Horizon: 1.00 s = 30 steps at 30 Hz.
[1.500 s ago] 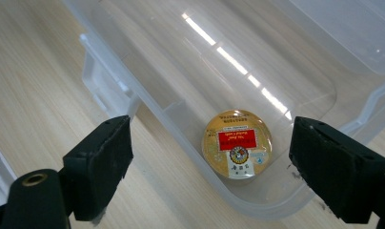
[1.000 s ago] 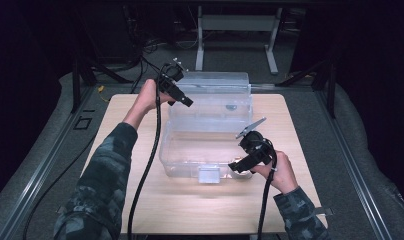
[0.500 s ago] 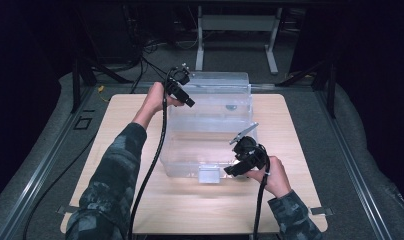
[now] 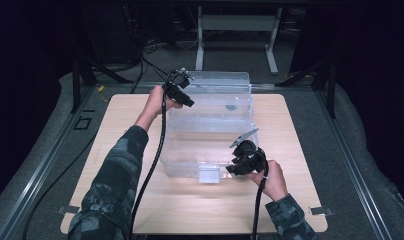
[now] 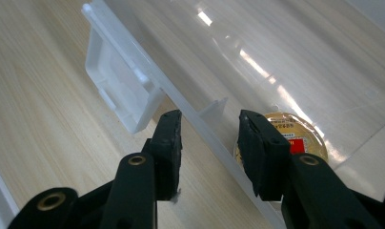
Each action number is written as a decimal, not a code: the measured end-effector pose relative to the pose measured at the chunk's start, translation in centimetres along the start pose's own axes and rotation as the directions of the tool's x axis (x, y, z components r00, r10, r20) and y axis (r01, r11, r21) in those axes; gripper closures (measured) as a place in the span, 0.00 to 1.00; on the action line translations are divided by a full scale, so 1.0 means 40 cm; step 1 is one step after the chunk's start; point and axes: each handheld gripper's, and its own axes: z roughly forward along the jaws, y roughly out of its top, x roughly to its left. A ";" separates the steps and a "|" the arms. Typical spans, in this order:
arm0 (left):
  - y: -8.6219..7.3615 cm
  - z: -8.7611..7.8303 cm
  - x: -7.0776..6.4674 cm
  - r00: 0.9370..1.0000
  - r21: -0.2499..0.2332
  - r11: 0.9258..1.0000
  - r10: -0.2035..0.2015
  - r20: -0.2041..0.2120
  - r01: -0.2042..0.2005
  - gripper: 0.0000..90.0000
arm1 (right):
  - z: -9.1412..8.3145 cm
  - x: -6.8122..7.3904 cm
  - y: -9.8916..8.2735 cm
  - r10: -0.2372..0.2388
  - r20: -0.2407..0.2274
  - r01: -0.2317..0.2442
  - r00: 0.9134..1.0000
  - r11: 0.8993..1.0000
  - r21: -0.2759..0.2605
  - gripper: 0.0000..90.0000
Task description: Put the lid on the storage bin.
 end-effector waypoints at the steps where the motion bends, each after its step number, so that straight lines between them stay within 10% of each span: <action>1: -0.001 0.000 -0.001 1.000 -0.002 1.000 0.000 -0.002 0.000 0.75 | 0.001 -0.002 -0.001 0.000 -0.006 0.000 1.000 1.000 -0.011 0.68; 30: 0.000 -0.028 -0.031 0.999 0.026 0.999 -0.035 0.035 0.034 0.84 | -0.008 -0.004 -0.018 0.065 0.014 -0.064 0.998 0.996 -0.068 0.62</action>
